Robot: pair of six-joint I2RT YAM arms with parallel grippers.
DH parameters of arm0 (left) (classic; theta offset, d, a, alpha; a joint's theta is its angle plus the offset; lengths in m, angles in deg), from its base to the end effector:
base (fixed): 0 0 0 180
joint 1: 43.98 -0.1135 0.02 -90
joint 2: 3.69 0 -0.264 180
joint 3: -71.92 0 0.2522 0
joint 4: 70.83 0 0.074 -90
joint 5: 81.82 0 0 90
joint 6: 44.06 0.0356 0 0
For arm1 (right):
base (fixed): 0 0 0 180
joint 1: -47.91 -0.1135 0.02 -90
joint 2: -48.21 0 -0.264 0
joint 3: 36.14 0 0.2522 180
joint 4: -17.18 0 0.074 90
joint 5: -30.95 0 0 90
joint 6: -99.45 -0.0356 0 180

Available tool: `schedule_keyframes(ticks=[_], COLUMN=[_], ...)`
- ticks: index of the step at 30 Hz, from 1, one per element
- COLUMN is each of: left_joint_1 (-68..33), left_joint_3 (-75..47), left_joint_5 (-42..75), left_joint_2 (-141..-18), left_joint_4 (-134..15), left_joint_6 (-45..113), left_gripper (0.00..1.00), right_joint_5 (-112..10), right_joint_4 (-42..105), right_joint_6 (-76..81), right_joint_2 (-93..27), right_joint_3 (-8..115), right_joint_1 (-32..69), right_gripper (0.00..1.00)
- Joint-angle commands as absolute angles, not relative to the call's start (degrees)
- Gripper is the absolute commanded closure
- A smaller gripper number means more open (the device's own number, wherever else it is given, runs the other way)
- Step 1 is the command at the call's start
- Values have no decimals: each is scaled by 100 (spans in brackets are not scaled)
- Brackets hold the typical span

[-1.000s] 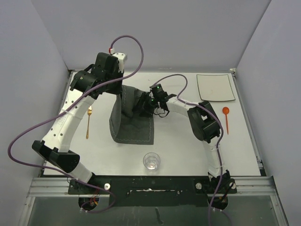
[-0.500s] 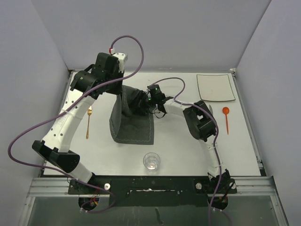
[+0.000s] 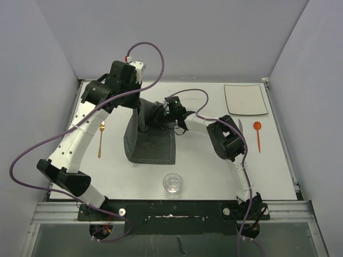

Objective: Set the dinner table for one person
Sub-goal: Flatten out the napkin at the center of the board.

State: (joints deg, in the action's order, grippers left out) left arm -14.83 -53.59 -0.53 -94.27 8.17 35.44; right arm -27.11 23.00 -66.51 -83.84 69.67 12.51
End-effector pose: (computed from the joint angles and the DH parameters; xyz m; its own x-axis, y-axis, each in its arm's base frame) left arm 0.2715 -0.1453 0.4459 -0.6677 0.1661 -0.7257 0.2693 0.9627 -0.0274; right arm 0.4059 0.3116 0.1427 -0.9364 0.3445 0.0668 0.2118 0.4031 0.8903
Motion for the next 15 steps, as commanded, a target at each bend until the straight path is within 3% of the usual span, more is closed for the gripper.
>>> schedule_keyframes(ticks=[1, 15], left_joint_1=[-1462, -1462], left_joint_3=[-5344, -5478], left_joint_5=[-80, -211], left_joint_2=[-9026, -8955], left_joint_4=[451, 524], left_joint_6=[3452, 3440], left_gripper=[100, 100], right_joint_5=[-2550, -2567], right_joint_4=[1911, 2674], right_joint_6=[-6641, -5988], right_joint_2=[-8073, -7129], right_joint_3=[7070, 7139], right_joint_1=[1213, 1492], right_gripper=[100, 100])
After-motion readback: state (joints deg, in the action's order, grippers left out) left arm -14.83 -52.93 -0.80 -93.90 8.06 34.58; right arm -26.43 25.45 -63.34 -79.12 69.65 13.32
